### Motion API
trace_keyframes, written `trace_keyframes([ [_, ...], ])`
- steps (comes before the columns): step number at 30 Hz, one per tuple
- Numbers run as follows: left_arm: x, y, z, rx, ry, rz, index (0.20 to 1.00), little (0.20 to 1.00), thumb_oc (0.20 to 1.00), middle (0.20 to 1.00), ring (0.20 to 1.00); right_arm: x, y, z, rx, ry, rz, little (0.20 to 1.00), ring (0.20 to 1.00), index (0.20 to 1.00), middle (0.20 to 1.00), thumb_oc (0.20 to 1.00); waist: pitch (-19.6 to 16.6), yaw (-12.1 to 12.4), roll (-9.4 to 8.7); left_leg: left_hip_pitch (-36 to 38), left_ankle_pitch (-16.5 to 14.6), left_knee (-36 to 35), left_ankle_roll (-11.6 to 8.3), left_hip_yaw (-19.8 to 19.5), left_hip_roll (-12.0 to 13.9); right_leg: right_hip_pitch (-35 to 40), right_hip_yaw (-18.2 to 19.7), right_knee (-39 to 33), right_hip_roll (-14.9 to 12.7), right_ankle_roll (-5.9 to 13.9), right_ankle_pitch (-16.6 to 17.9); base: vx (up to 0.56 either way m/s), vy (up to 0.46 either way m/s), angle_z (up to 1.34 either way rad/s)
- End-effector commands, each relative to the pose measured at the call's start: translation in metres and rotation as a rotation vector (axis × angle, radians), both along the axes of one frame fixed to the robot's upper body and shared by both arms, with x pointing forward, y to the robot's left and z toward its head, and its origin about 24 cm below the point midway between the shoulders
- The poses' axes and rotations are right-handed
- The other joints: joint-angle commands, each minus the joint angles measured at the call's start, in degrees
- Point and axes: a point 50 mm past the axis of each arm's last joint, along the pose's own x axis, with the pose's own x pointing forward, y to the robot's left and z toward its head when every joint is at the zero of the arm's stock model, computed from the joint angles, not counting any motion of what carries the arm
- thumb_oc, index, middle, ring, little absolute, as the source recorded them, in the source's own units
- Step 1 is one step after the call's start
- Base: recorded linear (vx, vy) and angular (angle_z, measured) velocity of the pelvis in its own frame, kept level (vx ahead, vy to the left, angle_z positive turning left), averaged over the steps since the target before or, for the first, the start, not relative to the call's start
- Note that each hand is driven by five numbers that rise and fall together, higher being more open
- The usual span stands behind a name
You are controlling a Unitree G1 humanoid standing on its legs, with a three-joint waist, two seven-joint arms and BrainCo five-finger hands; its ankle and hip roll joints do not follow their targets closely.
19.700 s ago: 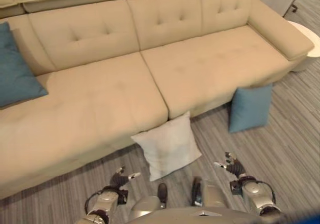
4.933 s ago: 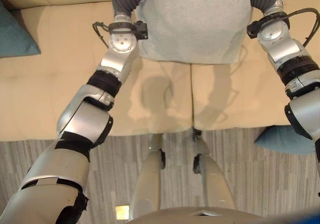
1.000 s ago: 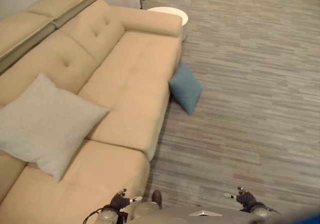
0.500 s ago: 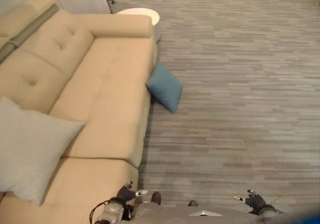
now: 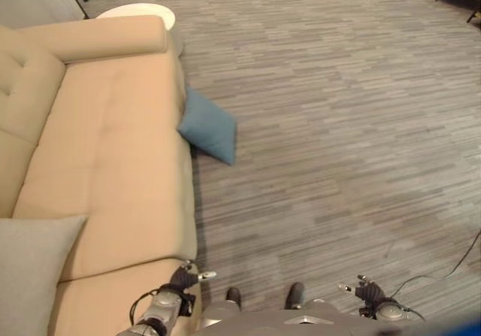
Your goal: Pick up all the scattered cushions and arrange them neatly on the sofa.
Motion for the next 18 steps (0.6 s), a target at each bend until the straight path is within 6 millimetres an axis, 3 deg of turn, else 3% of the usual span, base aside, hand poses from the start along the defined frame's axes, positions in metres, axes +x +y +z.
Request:
trace_keyframes([
  [1,0.012,-0.013,0.001,-0.033,-0.043,-0.01,1.0,1.0,1.0,1.0,1.0,0.013,-0.017,0.009,-0.046,-0.065,-0.023,1.0,1.0,1.0,1.0,1.0,-0.03,0.82,-2.31,-4.24,0.89,9.76,0.06,-3.94,-2.92,3.44,4.06,-2.61,-0.09,3.59,2.62,0.04,-0.158,0.01],
  [3,0.015,-0.015,0.002,-0.034,-0.047,-0.02,1.0,1.0,1.0,1.0,1.0,0.015,-0.019,0.01,-0.053,-0.07,-0.023,1.0,1.0,1.0,1.0,1.0,0.39,1.21,-2.55,-6.66,1.71,12.1,0.36,-5.6,-4.0,4.21,4.73,-3.13,0.29,3.05,2.3,0.08,-0.128,-0.11],
  [6,0.018,-0.017,0.002,-0.033,-0.054,-0.032,1.0,1.0,1.0,1.0,1.0,0.022,-0.022,0.014,-0.059,-0.093,-0.022,1.0,1.0,1.0,1.0,1.0,0.11,1.68,-2.66,-9.78,0.9,7.98,1.35,-7.22,-6.86,5.2,6.76,-4.13,1.03,3.37,1.91,0.18,-0.072,-0.17],
  [9,0.017,-0.019,0.002,-0.031,-0.049,-0.041,1.0,1.0,1.0,1.0,1.0,0.025,-0.022,0.015,-0.076,-0.094,0.0,1.0,1.0,1.0,1.0,1.0,-0.88,2.54,-1.51,-10.56,5.79,-0.93,1.62,-7.75,-8.21,6.87,8.72,-3.93,3.05,3.46,0.27,0.28,-0.009,-0.38],
  [12,0.016,-0.021,0.001,-0.033,-0.048,-0.048,1.0,1.0,1.0,1.0,1.0,0.024,-0.023,0.014,-0.079,-0.086,0.003,1.0,1.0,1.0,1.0,1.0,-1.21,3.25,-1.06,-11.17,7.53,-1.96,1.43,-6.4,-8.21,7.91,9.93,-3.16,3.79,3.56,-0.9,0.23,0.015,-0.55],
  [14,0.01,-0.019,-0.001,-0.038,-0.031,-0.037,1.0,1.0,1.0,1.0,1.0,0.02,-0.021,0.012,-0.077,-0.063,0.028,1.0,1.0,1.0,1.0,1.0,-2.75,4.01,-0.69,-7.76,5.35,-2.08,3.21,-6.96,-8.69,8.34,10.5,4.28,2.09,4.97,-3.39,0.44,0.146,-0.77],
  [15,0.01,-0.018,-0.001,-0.036,-0.028,-0.035,1.0,1.0,1.0,1.0,1.0,0.02,-0.02,0.012,-0.073,-0.059,0.033,1.0,1.0,1.0,1.0,1.0,-2.65,4.06,-0.5,-6.45,4.65,-2.38,3.93,-6.75,-8.51,7.36,10.77,7.77,1.41,5.73,-3.04,0.38,0.167,-0.62],
  [17,0.011,-0.019,0.0,-0.034,-0.029,-0.042,1.0,1.0,1.0,1.0,1.0,0.022,-0.019,0.012,-0.082,-0.058,0.055,1.0,1.0,1.0,1.0,1.0,-2.27,3.91,-0.19,-4.11,3.5,-2.56,5.98,-6.59,-9.07,3.2,10.47,18.36,-1.34,8.46,3.38,0.19,0.098,-0.5],
  [18,0.011,-0.019,0.0,-0.034,-0.029,-0.042,1.0,1.0,1.0,1.0,1.0,0.022,-0.019,0.012,-0.082,-0.058,0.055,1.0,1.0,1.0,1.0,1.0,-2.27,3.91,-0.19,-4.11,3.5,-2.56,5.98,-6.59,-9.07,3.2,10.47,18.36,-1.34,8.46,3.38,0.27,0.064,-0.13],
])
